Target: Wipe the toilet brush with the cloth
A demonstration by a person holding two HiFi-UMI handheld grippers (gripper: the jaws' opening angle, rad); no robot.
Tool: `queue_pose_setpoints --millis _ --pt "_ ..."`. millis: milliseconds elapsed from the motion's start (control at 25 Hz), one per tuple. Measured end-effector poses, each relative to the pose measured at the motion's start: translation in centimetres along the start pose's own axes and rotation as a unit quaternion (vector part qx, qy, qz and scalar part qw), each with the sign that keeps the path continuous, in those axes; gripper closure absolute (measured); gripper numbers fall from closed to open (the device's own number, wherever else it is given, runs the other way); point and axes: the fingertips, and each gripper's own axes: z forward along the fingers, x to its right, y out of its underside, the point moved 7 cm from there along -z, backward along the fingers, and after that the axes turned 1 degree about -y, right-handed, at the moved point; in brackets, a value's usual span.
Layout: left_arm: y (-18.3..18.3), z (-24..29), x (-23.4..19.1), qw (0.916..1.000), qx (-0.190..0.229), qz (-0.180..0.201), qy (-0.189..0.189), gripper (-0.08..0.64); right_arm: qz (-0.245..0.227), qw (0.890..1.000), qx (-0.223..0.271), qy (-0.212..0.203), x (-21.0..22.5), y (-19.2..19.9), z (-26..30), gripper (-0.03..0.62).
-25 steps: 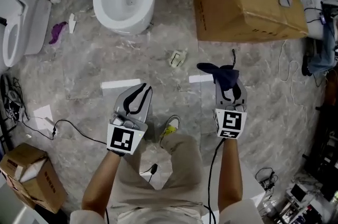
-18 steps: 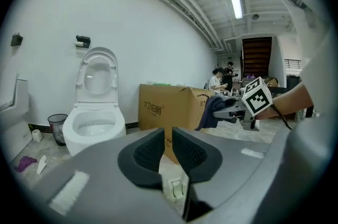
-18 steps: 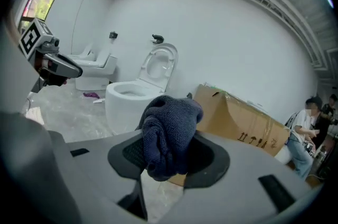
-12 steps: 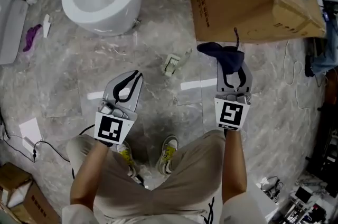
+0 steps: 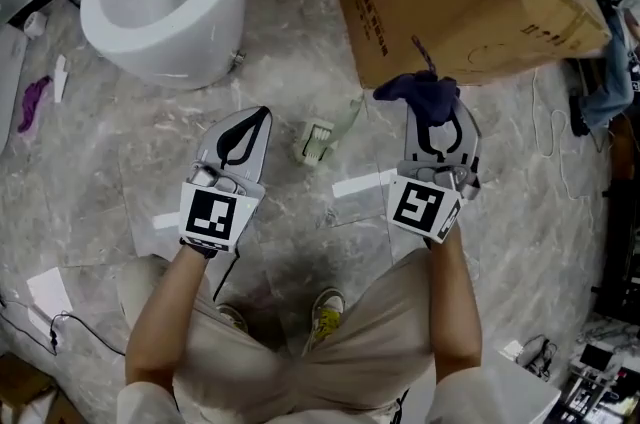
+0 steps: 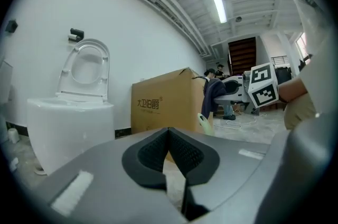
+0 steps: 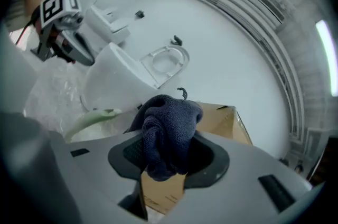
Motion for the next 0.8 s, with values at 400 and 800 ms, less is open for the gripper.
queue_pose_setpoints --millis 400,800 --pt "0.6 0.6 1.3 0.9995 0.005 0.002 0.030 0.558 -0.183 0.981 -0.064 -0.014 -3.8 -0.5 0.1 0.428" --pt "0.7 -0.2 1.2 0.9995 0.004 -0.002 0.031 0.558 -0.201 0.975 -0.085 -0.030 -5.5 -0.3 2.0 0.428"
